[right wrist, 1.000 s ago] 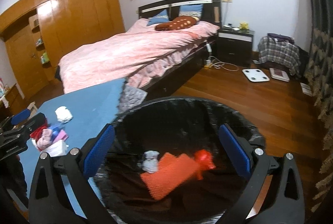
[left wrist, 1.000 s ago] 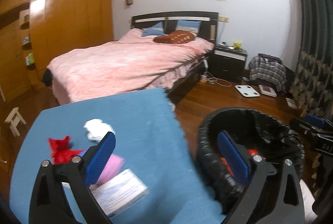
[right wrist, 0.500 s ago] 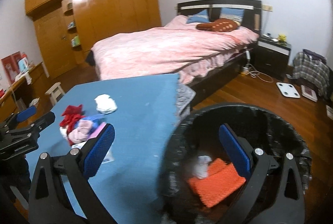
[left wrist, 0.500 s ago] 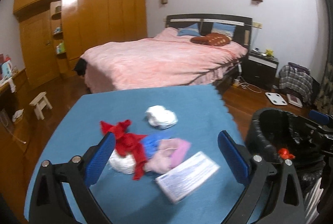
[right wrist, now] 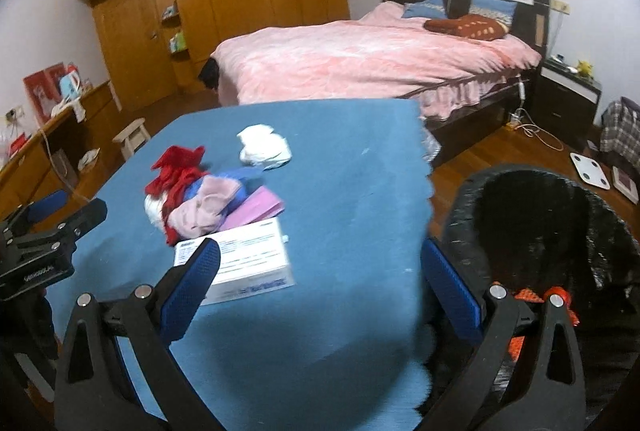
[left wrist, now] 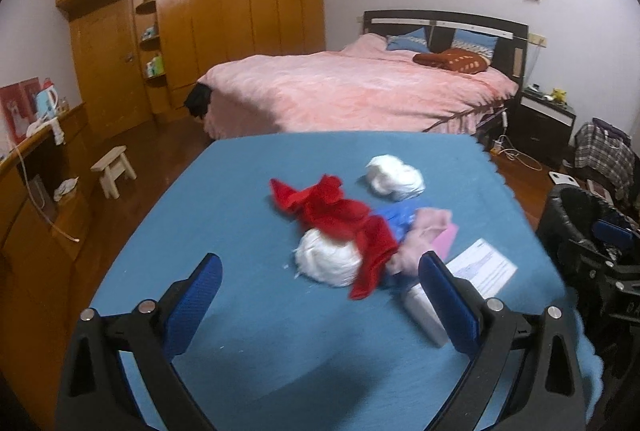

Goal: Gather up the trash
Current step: 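Return both tools to the table and reach toward the white medicine box, then push the white medicine box across the table with the right tool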

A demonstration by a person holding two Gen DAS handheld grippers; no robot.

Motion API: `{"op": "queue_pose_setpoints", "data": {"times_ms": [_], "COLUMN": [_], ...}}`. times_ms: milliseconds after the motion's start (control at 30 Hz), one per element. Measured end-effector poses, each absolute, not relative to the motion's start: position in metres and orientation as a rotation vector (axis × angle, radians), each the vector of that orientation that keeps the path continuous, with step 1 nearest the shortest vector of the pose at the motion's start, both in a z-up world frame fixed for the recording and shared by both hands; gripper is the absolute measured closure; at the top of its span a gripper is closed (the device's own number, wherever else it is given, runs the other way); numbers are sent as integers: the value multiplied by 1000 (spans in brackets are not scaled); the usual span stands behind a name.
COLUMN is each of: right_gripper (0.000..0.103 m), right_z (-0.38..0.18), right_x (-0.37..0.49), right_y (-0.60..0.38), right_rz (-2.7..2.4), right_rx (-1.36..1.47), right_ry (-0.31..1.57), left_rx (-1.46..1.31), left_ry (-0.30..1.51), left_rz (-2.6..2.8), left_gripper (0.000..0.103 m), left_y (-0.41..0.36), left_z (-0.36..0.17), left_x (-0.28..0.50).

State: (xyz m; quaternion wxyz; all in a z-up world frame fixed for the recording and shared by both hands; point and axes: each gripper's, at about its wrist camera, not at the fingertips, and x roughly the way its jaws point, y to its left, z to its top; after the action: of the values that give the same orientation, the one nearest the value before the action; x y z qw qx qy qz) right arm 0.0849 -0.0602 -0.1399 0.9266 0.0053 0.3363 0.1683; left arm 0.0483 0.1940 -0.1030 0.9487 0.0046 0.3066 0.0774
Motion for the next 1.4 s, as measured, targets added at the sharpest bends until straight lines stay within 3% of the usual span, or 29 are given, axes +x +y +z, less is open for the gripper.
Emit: {"op": "queue_pose_setpoints", "data": {"times_ms": [833, 1400], "right_gripper": [6, 6], "right_z": [-187, -186], "right_x": [80, 102], "right_y": [31, -28], "right_rz": [427, 201], "right_rx": [-157, -198], "right_ry": [805, 807], "left_rx": [-26, -17], "left_ry": [658, 670], "left_rz": [214, 173], "left_gripper": [6, 6], "left_y": [235, 215], "left_z": [-126, -128], "left_x": [42, 51]}}
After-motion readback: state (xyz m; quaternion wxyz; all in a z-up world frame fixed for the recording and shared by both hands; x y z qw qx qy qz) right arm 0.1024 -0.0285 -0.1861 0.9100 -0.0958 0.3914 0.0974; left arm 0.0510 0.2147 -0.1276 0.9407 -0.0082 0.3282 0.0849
